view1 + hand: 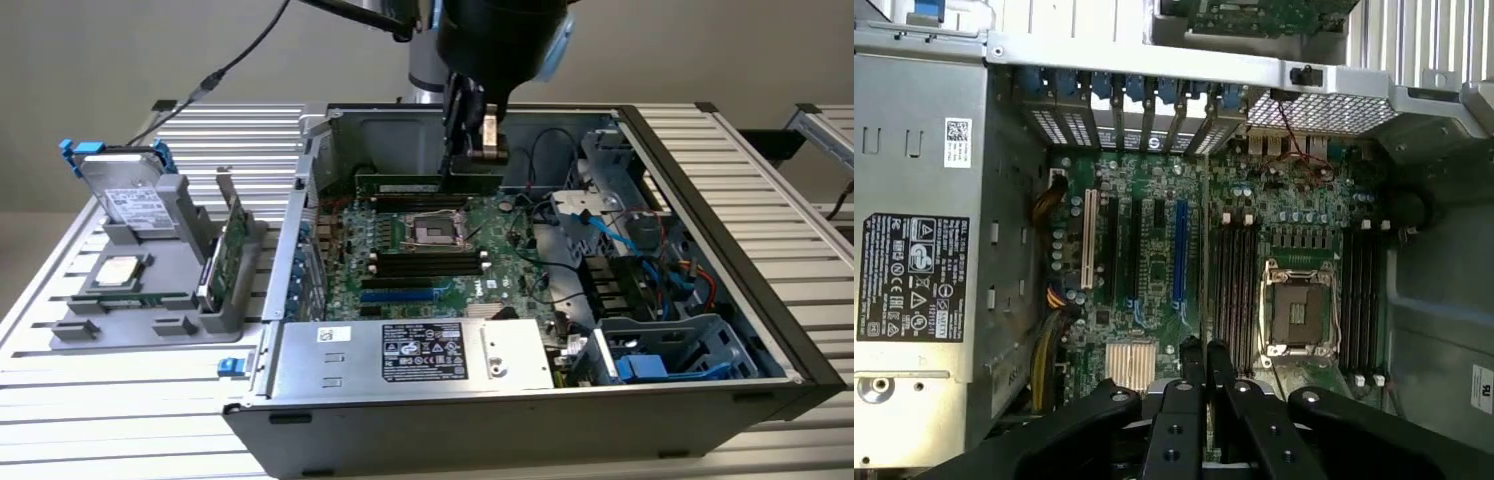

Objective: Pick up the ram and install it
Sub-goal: 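Pick up the ram and move it above insertion slot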

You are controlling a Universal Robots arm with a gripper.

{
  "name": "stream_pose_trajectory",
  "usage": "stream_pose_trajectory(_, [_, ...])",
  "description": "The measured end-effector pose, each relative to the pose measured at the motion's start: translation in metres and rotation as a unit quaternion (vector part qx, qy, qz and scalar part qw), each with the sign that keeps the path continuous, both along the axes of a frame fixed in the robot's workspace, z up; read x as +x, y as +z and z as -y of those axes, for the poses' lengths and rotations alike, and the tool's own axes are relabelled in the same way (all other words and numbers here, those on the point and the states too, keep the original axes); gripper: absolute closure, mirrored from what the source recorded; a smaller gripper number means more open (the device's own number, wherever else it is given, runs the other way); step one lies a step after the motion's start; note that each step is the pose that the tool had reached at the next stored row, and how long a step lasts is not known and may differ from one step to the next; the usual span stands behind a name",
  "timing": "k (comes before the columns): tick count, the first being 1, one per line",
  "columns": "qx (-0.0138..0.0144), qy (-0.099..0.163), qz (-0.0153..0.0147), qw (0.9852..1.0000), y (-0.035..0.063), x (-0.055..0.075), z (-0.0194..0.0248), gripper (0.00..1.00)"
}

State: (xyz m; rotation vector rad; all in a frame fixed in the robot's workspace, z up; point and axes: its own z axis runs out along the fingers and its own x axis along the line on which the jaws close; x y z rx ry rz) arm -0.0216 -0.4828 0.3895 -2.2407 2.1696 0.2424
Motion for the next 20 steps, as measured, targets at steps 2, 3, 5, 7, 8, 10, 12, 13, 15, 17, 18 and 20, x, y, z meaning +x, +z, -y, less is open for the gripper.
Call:
stream_pose_trajectory(2, [-0.0005, 0.0, 0.0, 1.0, -0.0026, 0.005, -0.0054, 0.87])
stream_pose_trajectory(3, [-0.0006, 0.0, 0.0, 1.0, -0.0041, 0.008, -0.0088, 0.87])
stream_pose_trajectory(5, [-0.0008, 0.0, 0.0, 1.0, -0.0074, 0.01, -0.0155, 0.87])
stream_pose_trajectory(7, [-0.0009, 0.0, 0.0, 1.0, -0.0107, 0.011, -0.0223, 0.87])
stream_pose_trajectory(8, [-0.001, 0.0, 0.0, 1.0, -0.0125, 0.011, -0.026, 0.87])
stream_pose_trajectory(10, [-0.0012, 0.0, 0.0, 1.0, -0.0159, 0.012, -0.033, 0.87])
stream_pose_trajectory(12, [-0.0014, 0.0, 0.0, 1.0, -0.0196, 0.012, -0.0392, 0.87])
stream_pose_trajectory(13, [-0.0015, 0.0, 0.0, 1.0, -0.0214, 0.012, -0.0417, 0.87])
stream_pose_trajectory(15, [-0.0017, 0.0, 0.0, 1.0, -0.0249, 0.012, -0.0467, 0.87])
stream_pose_trajectory(17, [-0.002, 0.0, 0.0, 1.0, -0.0284, 0.012, -0.0521, 0.87])
stream_pose_trajectory(18, [-0.0023, 0.0, 0.0, 1.0, -0.03, 0.012, -0.0551, 0.87])
stream_pose_trajectory(20, [-0.0037, 0.0, 0.0, 1.0, -0.0329, 0.012, -0.0607, 0.87])
